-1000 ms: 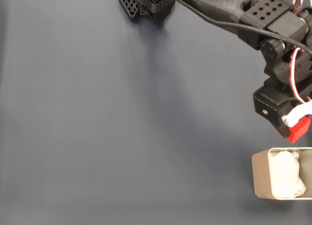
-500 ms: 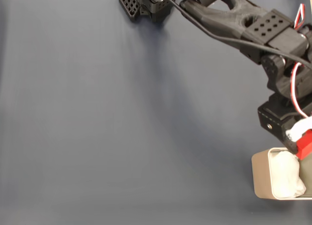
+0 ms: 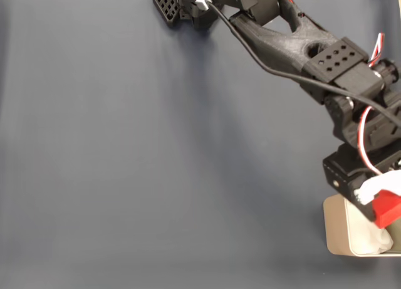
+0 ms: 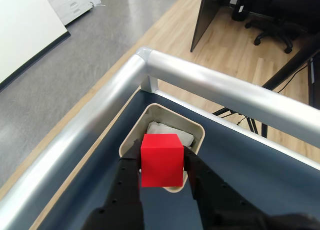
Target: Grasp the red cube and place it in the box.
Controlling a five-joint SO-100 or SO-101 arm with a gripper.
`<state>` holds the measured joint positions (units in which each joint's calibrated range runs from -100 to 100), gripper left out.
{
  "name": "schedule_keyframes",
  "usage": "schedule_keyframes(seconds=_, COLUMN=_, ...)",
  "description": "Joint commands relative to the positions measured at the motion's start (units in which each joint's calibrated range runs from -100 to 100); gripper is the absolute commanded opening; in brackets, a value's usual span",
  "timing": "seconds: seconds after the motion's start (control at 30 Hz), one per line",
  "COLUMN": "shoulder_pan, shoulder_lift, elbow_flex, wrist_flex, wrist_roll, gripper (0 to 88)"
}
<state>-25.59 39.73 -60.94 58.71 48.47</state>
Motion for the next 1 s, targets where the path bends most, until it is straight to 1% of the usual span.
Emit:
schedule_keyframes(seconds=0.0, shoulder_pan=1.30, shoulder_lift=0.13, elbow_flex=-3.20, wrist_flex=-2.73, wrist_roll=0.59, gripper=3.9)
schedule_keyframes(seconds=0.47, shoulder_pan=1.87, shoulder_lift=4.29, elbow_flex=-6.49, wrist_flex=-5.27, wrist_roll=0.54, gripper=3.8)
schedule_keyframes(seconds=0.97, shoulder_pan=0.74, shoulder_lift=4.64, elbow_flex=-6.12, wrist_flex=-5.35, wrist_roll=0.24, gripper=3.8)
